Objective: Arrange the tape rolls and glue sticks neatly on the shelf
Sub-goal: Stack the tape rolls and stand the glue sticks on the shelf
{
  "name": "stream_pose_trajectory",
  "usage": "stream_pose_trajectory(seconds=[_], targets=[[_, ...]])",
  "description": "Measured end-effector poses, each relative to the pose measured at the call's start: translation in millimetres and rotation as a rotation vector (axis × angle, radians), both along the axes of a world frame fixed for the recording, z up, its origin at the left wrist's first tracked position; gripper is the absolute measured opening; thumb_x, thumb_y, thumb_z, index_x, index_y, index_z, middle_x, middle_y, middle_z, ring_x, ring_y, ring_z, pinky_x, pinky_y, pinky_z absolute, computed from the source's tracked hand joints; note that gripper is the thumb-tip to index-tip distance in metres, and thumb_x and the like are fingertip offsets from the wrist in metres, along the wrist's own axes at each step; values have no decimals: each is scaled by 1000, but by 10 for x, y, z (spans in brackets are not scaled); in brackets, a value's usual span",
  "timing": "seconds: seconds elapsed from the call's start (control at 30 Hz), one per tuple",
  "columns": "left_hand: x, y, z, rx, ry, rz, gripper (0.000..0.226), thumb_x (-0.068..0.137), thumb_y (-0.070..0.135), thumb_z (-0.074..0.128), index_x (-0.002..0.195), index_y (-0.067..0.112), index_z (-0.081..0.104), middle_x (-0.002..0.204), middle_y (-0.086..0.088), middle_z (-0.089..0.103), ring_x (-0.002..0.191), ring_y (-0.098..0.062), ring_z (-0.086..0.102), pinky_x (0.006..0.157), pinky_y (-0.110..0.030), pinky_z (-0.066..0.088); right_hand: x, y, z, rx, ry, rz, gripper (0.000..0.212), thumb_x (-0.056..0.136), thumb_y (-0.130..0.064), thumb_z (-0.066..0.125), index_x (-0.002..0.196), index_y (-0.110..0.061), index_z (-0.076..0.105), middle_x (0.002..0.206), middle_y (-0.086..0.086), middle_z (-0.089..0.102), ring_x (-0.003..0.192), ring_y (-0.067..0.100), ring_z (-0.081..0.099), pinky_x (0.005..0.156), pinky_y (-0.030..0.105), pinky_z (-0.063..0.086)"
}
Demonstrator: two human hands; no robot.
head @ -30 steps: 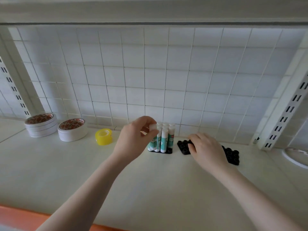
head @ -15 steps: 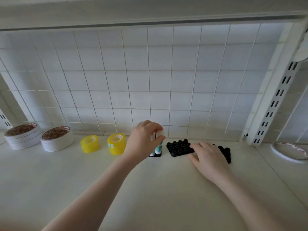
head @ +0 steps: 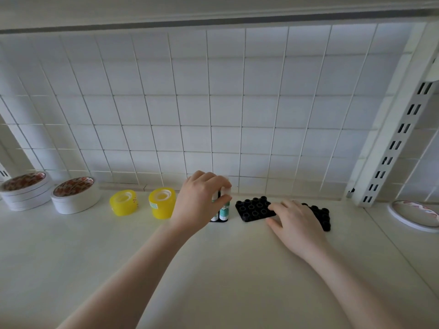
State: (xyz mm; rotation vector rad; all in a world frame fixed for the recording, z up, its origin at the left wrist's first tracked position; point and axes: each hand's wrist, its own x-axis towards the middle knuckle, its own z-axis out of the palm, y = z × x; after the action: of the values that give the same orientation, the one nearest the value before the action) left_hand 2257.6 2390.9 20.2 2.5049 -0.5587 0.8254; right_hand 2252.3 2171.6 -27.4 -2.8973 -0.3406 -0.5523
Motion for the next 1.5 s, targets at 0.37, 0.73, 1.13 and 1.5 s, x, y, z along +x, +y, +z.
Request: stream_pose_trajectory(seconds=[0.37,0.73,1.13,1.5], targets=[[64,29,-72,36,-68,-9,15,70,21,67,82,13,71,79,1,65,76,-24,56,66,-27,38,1,6,-8,5,-11,7,31,93,-33,49,119,-19,61,105,0,60,102,22,53,86,31,37],[16,-6,-60,76,-85,3,10,70,17,68,79,12,69,76,-1,63,73,-27,56,62,-29,42,-81,27,24,-32,-4,-18,23,87,-26,59,102,-12,70,90,4,64,88,28,58,78,37,42],[-346,-216,48,85,-56,167,40,59,12,85,95,12,68,84,-3,64,73,-30,60,59,-34,47,-265,-423,502,-144,-72,-51,24,96,-34,39,107,-20,55,103,-2,56,100,19,52,78,29,38],[-1023,-996,-104,56,59,71,40,82,27,69,119,15,60,111,-4,61,101,-30,55,80,-37,44,-1356,-1476,247,-12,-54,-355,29,87,-26,59,112,-13,64,105,10,65,100,31,58,83,38,44]])
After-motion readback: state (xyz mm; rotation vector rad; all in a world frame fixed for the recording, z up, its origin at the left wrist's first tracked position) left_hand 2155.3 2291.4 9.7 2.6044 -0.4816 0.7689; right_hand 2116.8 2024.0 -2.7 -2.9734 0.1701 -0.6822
